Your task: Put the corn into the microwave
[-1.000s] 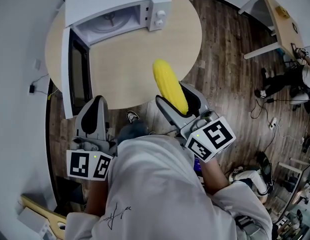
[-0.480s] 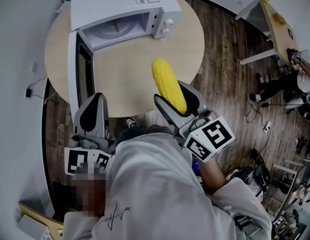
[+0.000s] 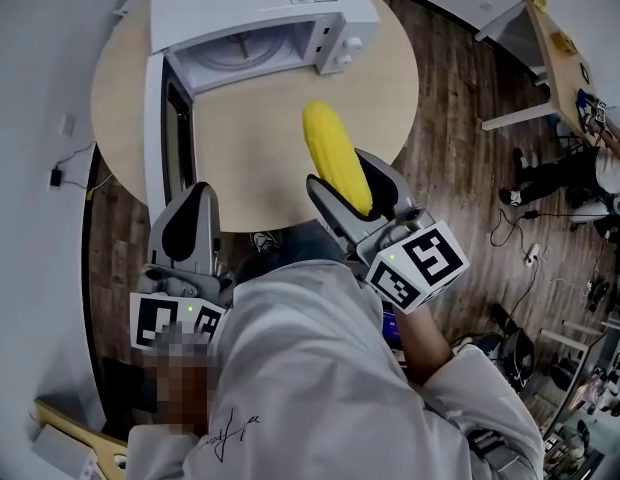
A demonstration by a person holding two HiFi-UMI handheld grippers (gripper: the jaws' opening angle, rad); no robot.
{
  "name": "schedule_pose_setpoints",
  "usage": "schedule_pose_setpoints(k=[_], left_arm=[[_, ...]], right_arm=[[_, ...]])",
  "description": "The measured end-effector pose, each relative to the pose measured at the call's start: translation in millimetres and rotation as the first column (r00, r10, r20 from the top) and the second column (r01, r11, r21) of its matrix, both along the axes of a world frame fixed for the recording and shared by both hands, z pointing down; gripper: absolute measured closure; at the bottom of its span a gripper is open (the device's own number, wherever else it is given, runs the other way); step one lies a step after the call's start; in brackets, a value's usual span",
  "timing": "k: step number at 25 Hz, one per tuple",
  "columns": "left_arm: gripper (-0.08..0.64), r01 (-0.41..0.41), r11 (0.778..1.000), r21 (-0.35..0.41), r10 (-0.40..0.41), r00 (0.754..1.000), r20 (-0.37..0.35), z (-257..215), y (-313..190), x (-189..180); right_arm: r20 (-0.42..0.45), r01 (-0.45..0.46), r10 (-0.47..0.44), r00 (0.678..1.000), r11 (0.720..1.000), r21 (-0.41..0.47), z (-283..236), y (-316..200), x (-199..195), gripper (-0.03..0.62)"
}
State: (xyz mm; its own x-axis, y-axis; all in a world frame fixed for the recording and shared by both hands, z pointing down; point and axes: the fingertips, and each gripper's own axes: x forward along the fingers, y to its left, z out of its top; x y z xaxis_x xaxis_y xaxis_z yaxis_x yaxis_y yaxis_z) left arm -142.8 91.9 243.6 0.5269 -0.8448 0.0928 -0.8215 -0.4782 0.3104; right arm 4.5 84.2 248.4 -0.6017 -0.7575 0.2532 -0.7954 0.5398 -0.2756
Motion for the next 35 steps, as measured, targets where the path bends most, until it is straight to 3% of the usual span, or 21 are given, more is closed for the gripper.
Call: schedule_pose_setpoints(k=[10,35], left_arm=[[0.571,0.006,1.0,-0.012,-0.006,1.0,0.002,3,-6,-2],[0.571,0.018,0.997,-0.069,-0.018,1.0,0.003,21,-40,21]], right_arm=[[0.012,0.045,-0.045,0.999,0.999,-0.029,18,-26,-13,0.327],[-0.031,0.098,-0.101,0.994,0.99,-0.103,62,-85,4,0.327]])
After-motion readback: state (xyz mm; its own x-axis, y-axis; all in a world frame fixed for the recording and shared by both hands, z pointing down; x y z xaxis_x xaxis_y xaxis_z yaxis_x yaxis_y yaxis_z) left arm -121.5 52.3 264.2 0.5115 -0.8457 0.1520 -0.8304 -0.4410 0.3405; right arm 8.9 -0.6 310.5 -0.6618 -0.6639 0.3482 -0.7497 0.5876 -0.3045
